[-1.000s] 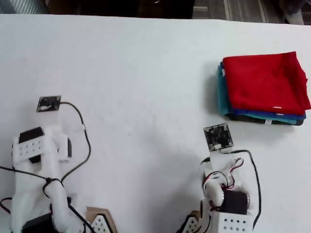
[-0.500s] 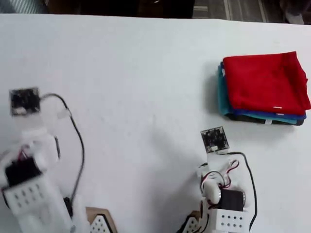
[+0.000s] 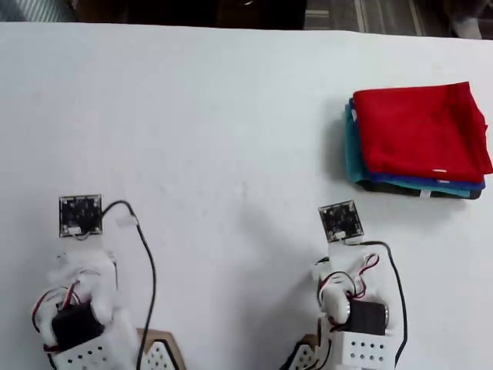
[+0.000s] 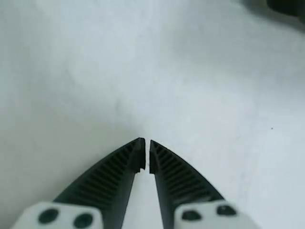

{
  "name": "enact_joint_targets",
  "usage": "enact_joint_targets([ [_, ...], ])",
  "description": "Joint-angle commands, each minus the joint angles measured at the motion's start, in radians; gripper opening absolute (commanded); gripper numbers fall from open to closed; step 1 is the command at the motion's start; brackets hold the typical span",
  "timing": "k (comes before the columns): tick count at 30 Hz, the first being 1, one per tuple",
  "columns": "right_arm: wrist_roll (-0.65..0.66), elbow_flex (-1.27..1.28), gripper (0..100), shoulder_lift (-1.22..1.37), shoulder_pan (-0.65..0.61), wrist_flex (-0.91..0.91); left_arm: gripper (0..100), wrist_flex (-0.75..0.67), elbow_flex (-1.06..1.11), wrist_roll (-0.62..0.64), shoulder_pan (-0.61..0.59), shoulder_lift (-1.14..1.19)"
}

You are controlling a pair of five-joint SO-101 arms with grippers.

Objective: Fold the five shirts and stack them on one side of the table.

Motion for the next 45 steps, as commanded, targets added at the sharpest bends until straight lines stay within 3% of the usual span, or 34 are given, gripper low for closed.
enact_joint_targets([
  [1, -0.103, 0.011, 2.1, -0.010, -0.004, -0.018, 3, -0.003, 0.002, -0.012, 0.081, -0.005],
  [6, -0.244, 0.011, 2.2, -0.010, -0.005, -0.016, 3, -0.014, 0.008, -0.003, 0.316, -0.005],
  [10, -0.245, 0.011, 2.1, -0.010, 0.002, -0.016, 3, -0.035, 0.013, 0.155, 0.436, -0.005],
  [15, -0.244, 0.011, 2.1, -0.010, 0.002, -0.016, 3, -0.184, 0.213, 0.239, 0.442, -0.005],
  [20, -0.244, 0.011, 2.2, -0.010, 0.001, -0.016, 3, -0.121, 0.213, 0.249, 0.454, 0.005],
  [45, -0.244, 0.011, 2.2, -0.010, 0.001, -0.016, 3, -0.123, 0.213, 0.244, 0.434, 0.005],
])
